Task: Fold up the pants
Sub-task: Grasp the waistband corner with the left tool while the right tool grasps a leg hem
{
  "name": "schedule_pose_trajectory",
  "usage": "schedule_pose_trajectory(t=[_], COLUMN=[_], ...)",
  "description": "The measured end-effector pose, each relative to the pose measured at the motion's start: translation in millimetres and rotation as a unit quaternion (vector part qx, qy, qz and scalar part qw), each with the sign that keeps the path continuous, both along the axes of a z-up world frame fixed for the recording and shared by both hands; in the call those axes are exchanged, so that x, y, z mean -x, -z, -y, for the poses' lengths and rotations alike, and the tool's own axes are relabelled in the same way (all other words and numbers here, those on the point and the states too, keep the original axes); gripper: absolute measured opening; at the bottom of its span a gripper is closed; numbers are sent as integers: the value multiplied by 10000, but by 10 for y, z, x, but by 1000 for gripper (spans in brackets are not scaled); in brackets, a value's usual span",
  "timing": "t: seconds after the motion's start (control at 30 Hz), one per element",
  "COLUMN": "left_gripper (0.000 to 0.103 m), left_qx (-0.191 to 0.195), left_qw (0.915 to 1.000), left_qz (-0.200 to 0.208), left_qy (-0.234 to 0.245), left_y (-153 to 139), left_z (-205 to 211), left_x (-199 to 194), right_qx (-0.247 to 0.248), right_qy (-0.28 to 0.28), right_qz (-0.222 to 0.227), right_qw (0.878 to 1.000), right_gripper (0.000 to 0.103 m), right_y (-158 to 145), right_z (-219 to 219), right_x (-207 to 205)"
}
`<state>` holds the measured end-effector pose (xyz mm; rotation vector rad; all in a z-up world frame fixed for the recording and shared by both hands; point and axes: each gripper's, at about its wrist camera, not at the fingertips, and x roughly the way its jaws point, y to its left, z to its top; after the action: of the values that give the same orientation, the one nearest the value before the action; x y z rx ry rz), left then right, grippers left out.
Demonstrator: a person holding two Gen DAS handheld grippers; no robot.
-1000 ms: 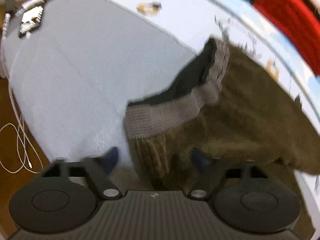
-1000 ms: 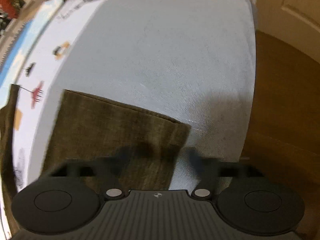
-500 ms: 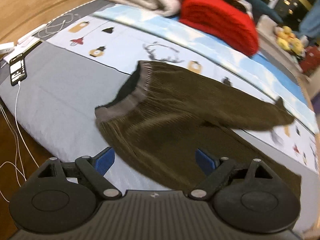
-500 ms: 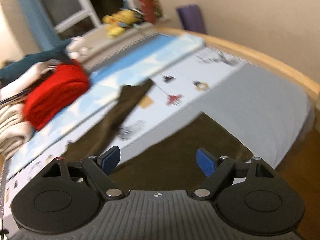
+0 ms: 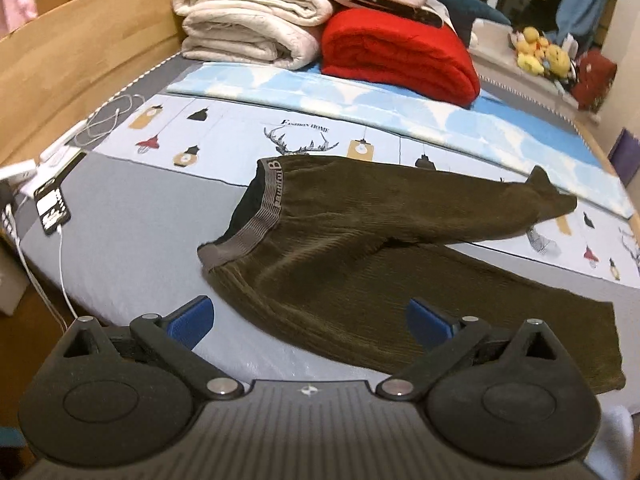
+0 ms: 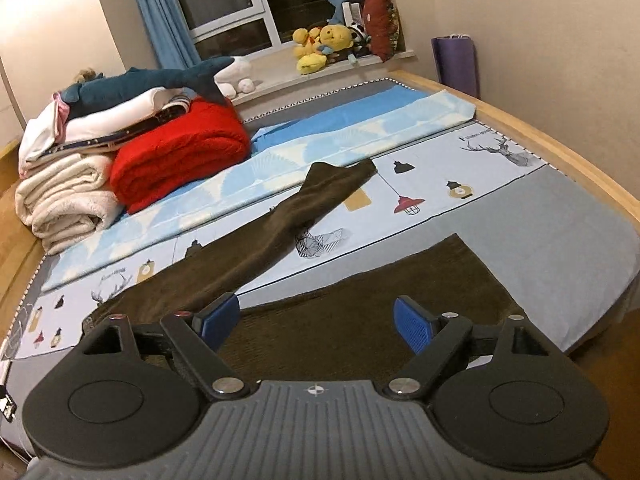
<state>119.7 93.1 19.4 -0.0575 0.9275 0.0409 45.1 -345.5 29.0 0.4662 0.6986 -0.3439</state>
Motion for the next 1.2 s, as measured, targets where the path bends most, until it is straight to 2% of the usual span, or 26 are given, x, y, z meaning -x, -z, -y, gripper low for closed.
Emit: schedule_pose_trajectory(t=[0.2, 0.3, 0.4, 0.53, 0.67, 0.73, 0.83, 0.97, 1.13, 1.2], left_gripper=[102, 102, 102, 102, 102, 102, 102, 102, 102, 102], left_qx=[-432, -784, -1041, -1214, -1614, -1842, -2077, -2151, -2315, -2386], left_qw=[9987, 9960, 9916, 9863, 9780, 9708, 9623, 9585, 9495, 9424], left_qz=[-112, -180, -449, -984, -1189, -1352, -1518, -1631, -1794, -1920], left_qy=[226, 387, 616, 538, 585, 731, 884, 919, 1125, 1342], left_y=[122, 245, 426, 800, 1240, 1479, 1756, 2050, 2403, 2548], left_z=[-13, -59, -134, -266, -270, -222, -165, -133, -42, 14], left_x=[-704, -1231, -1899, -2859, -3616, -3955, -4342, -4700, -4892, -4899], right_qx=[70, 92, 140, 252, 409, 417, 267, 102, -94, -110], right_qy=[-52, 69, 153, 248, 142, 117, 86, -14, 124, 141], right_qz=[-335, -533, -781, -1132, -1315, -1417, -1656, -1894, -1828, -1771], right_qw=[9994, 9985, 9967, 9929, 9904, 9890, 9858, 9819, 9830, 9840], right_gripper=[86, 86, 86, 86, 86, 86, 86, 86, 86, 86], right_y=[200, 326, 467, 633, 762, 847, 1037, 1323, 1547, 1602], right_z=[21, 106, 202, 257, 234, 235, 246, 291, 469, 553], right_x=[-313, -503, -719, -1057, -1421, -1609, -1884, -2264, -2729, -2894])
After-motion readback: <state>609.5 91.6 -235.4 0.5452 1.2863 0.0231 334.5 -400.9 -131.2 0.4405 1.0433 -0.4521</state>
